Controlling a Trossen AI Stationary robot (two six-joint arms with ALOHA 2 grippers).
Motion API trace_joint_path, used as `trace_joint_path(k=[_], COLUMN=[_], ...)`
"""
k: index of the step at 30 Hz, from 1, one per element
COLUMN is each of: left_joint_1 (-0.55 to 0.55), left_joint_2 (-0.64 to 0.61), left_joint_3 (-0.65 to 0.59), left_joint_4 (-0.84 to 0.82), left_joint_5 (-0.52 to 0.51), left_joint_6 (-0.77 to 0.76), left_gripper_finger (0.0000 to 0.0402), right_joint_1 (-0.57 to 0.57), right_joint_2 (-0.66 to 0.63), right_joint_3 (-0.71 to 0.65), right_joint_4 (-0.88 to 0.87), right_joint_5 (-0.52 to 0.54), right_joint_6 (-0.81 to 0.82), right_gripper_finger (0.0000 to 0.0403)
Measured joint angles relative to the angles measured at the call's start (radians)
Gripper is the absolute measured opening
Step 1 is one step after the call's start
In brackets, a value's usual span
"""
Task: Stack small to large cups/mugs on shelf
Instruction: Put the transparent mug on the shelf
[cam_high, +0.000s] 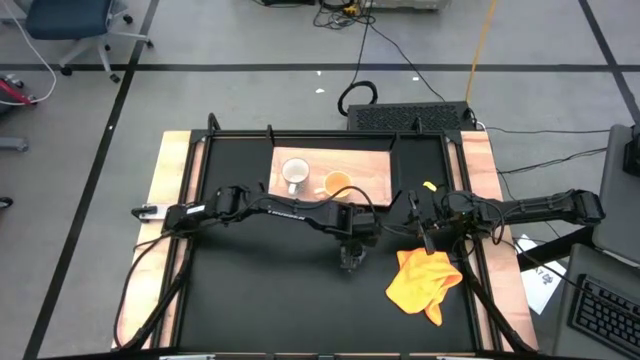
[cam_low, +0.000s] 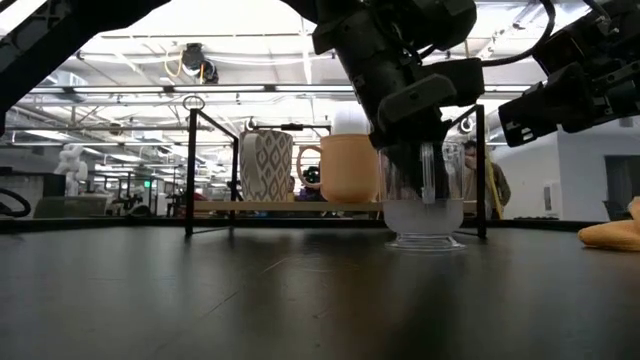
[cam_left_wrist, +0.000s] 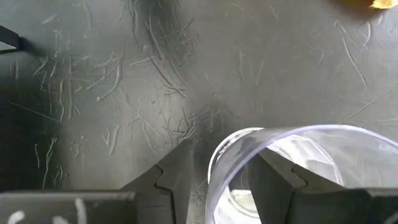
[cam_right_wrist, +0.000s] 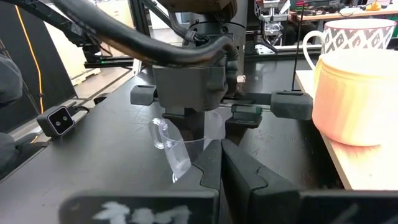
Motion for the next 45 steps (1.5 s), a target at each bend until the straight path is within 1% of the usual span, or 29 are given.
trace_joint_path(k=[8,12,21,36,41,45], left_joint_1=[0.0,0.0,-0.011,-0.013,-0.013,-0.015], left_joint_2=[-0.002,-0.003,-0.006,-0.006,-0.006,-0.006], left_joint_3=[0.004,0.044,0.122,0.125,0.126,0.126], left_joint_4=[-0.01,-0.08,-0.141,-0.15,-0.164,-0.168], left_joint_5=[0.0,-0.001,-0.003,-0.003,-0.003,0.019], left_joint_6=[-0.005,-0.015,-0.027,-0.033,-0.073,-0.077], left_gripper_finger=[0.015,0.015,0.015,0.015,0.015,0.0153], right_joint_1=[0.0,0.0,0.0,0.0,0.0,0.0], right_joint_2=[0.0,0.0,0.0,0.0,0.0,0.0], right_joint_3=[0.0,0.0,0.0,0.0,0.0,0.0], right_joint_4=[-0.002,-0.003,-0.01,-0.011,-0.016,-0.018], right_joint_5=[0.0,0.0,0.0,0.0,0.0,0.0], right_joint_6=[0.0,0.0,0.0,0.0,0.0,0.0], right_gripper_finger=[0.0,0.0,0.0,0.0,0.0,0.0])
